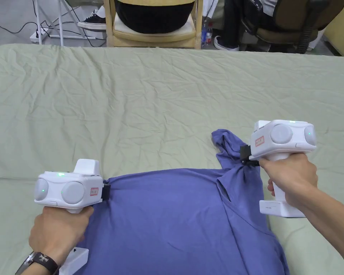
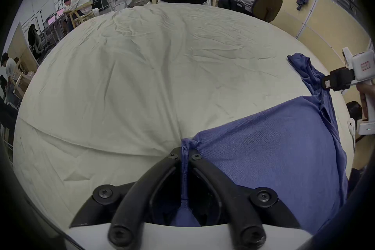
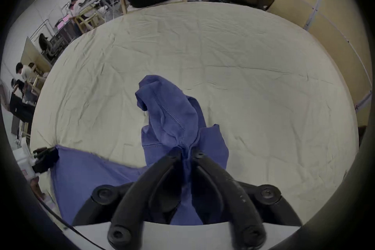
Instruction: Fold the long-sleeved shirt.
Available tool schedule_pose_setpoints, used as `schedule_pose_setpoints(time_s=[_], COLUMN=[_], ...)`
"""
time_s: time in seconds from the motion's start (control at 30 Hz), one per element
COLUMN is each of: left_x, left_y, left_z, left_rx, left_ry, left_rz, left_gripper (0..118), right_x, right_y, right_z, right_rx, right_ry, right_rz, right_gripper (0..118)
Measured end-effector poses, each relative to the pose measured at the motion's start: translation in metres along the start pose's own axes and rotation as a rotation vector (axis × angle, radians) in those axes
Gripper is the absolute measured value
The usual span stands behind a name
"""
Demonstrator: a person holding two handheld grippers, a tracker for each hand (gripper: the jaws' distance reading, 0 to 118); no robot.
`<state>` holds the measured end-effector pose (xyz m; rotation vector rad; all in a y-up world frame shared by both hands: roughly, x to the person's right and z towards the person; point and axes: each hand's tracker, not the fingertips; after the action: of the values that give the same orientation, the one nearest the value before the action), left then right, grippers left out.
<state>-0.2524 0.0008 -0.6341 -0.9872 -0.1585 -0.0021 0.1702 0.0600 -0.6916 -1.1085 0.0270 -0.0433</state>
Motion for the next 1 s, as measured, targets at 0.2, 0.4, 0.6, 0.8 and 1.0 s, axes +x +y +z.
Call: schedule_pose_setpoints(time_s=[0.2, 0.4, 0.6, 0.8, 1.0], left_x=[-0.003, 0.008, 0.011, 0.017, 0.025], left_y=[0.004, 0.016, 0.036, 0.062, 0.087], left_z=[0.030, 0.098, 0.194, 0.306, 0.396], left_rx=[0.042, 0.139, 0.286, 0.481, 0.629], left_ry=[-0.012, -0.030, -0.037, -0.031, -0.023], left_rz=[0.016, -0.026, -0.058, -0.096, -0.130], left_gripper=[4, 4, 4, 4, 4], right_x=[0.018, 0.025, 0.038, 0.042, 0.035], right_y=[-0.012, -0.027, -0.044, -0.053, -0.054], right_z=[0.046, 0.129, 0.224, 0.329, 0.430], right_rx=[0.144, 0.295, 0.448, 0.626, 0.793], right_ry=[0.079, 0.131, 0.167, 0.179, 0.198], right_rz=[0.006, 0.066, 0.057, 0.094, 0.140], right_gripper=[6, 6, 6, 6, 6])
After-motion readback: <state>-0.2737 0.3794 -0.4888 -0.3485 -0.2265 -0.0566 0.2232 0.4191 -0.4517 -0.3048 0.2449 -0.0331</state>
